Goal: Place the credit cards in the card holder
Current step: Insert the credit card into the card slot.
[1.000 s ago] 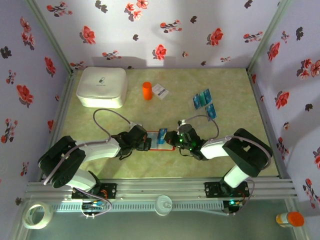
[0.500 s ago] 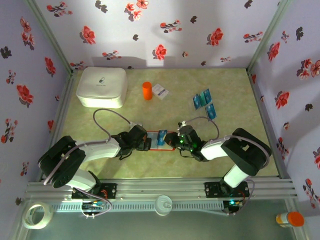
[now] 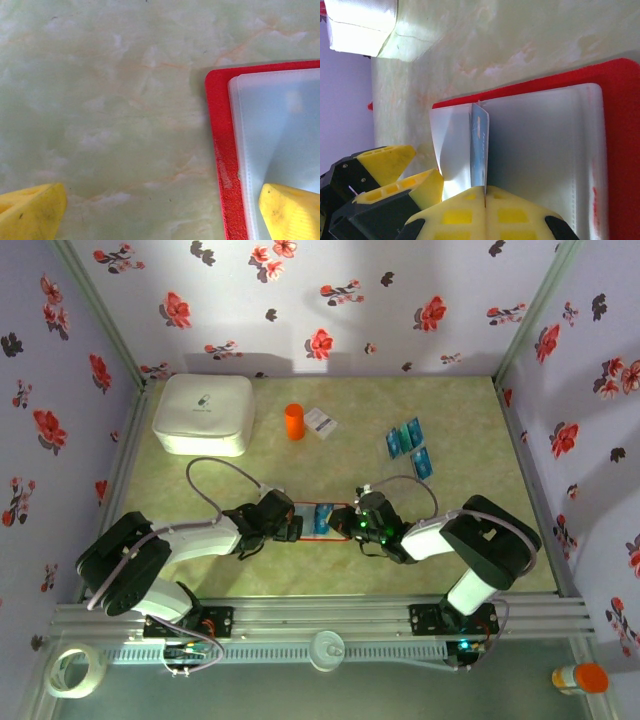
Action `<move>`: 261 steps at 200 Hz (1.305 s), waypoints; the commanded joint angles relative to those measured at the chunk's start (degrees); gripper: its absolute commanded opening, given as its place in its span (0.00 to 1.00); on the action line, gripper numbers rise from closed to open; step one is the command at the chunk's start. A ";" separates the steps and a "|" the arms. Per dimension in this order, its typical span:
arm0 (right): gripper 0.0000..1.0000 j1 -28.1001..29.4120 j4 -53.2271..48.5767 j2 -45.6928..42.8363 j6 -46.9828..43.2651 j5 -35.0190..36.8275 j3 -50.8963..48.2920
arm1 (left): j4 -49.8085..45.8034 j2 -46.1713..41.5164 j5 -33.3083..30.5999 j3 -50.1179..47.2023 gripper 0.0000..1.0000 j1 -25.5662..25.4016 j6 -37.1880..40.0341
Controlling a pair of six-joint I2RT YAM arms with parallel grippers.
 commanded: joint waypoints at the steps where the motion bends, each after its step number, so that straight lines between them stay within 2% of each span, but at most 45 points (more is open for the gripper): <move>1: 0.00 0.51 -5.47 -0.52 0.28 -0.66 -1.00 | -3.16 1.49 -0.12 -1.31 1.00 -0.41 -0.68; 97: 0.00 0.51 -9.96 -0.25 -0.81 -3.23 0.37 | -3.26 1.22 -0.08 -1.50 1.00 -0.34 -0.90; 208: 0.00 -0.66 -12.09 7.47 -2.51 -9.84 6.22 | -3.08 1.11 -0.23 -1.54 1.00 -0.43 -0.90; 240: 0.29 -2.34 -23.73 1.58 -8.92 -10.63 9.69 | -2.64 0.96 -0.25 -1.77 1.00 -0.49 -0.89; 261: 0.39 -3.51 -35.11 -3.51 -14.97 -8.86 13.43 | -2.39 1.12 -0.13 -1.82 1.00 -0.46 -0.99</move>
